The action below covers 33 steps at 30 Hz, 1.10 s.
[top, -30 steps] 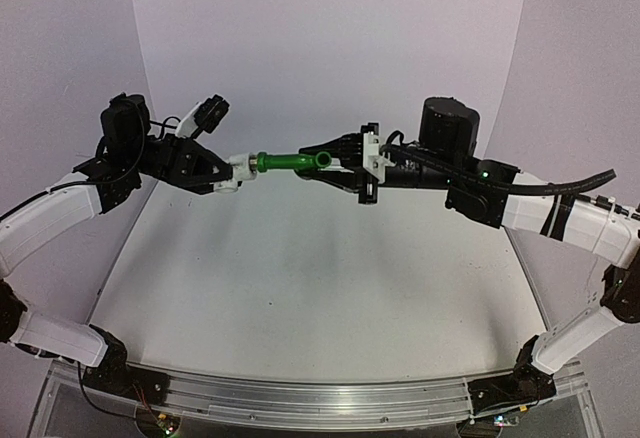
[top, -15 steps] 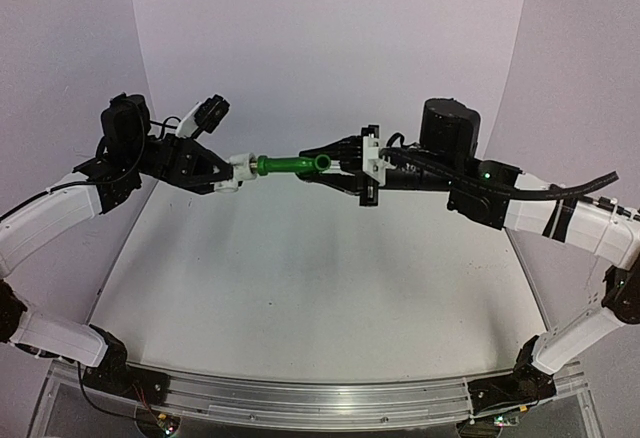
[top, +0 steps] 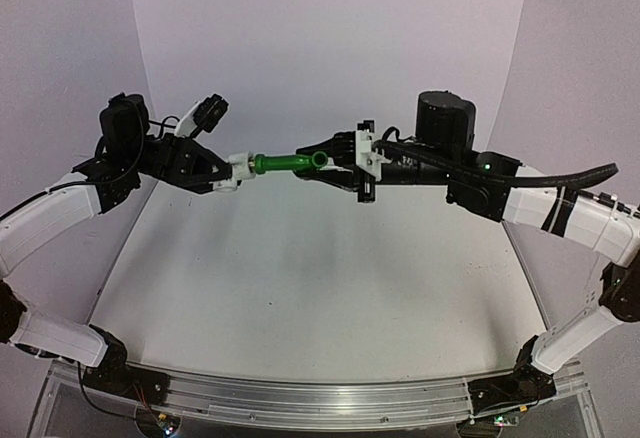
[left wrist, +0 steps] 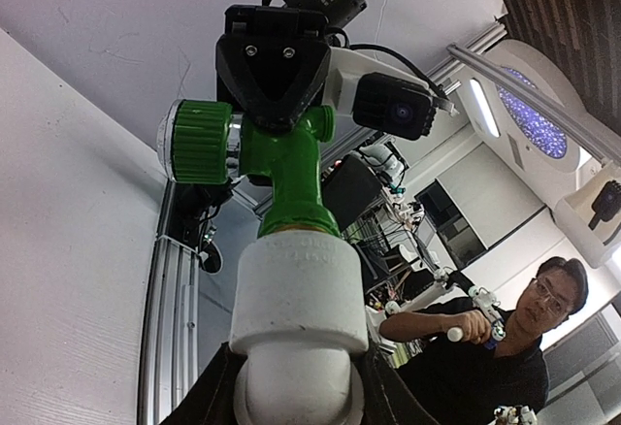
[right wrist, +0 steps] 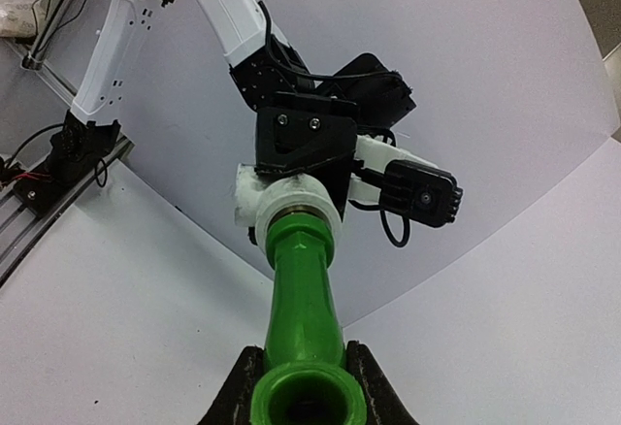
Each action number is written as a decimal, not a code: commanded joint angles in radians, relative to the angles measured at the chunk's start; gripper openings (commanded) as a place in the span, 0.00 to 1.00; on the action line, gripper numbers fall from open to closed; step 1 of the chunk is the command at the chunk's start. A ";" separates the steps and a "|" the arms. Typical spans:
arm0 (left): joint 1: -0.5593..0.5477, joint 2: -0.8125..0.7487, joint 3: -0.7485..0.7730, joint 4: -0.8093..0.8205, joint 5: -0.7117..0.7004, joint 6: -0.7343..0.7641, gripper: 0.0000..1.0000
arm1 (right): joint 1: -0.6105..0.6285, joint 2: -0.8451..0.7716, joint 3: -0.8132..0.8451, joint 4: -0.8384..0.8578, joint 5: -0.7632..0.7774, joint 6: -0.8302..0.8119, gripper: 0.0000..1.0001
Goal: Install the water faucets
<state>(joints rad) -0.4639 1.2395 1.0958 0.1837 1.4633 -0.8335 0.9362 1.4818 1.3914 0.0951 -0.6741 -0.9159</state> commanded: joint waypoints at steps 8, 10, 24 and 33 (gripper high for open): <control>0.005 -0.035 0.020 0.024 -0.104 0.112 0.00 | 0.013 0.084 0.141 -0.126 -0.095 0.107 0.00; 0.008 -0.034 0.025 -0.002 -0.112 0.138 0.00 | 0.009 0.094 0.155 -0.135 -0.112 0.124 0.00; 0.006 -0.028 0.139 -0.397 -0.209 0.483 0.00 | -0.011 0.159 0.220 -0.167 -0.224 0.229 0.00; 0.005 -0.025 0.140 -0.404 -0.203 0.559 0.00 | -0.022 0.207 0.269 -0.149 -0.295 0.334 0.00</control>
<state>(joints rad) -0.4326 1.2148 1.1782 -0.2577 1.3376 -0.3579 0.8681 1.6309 1.6018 -0.0939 -0.8527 -0.6741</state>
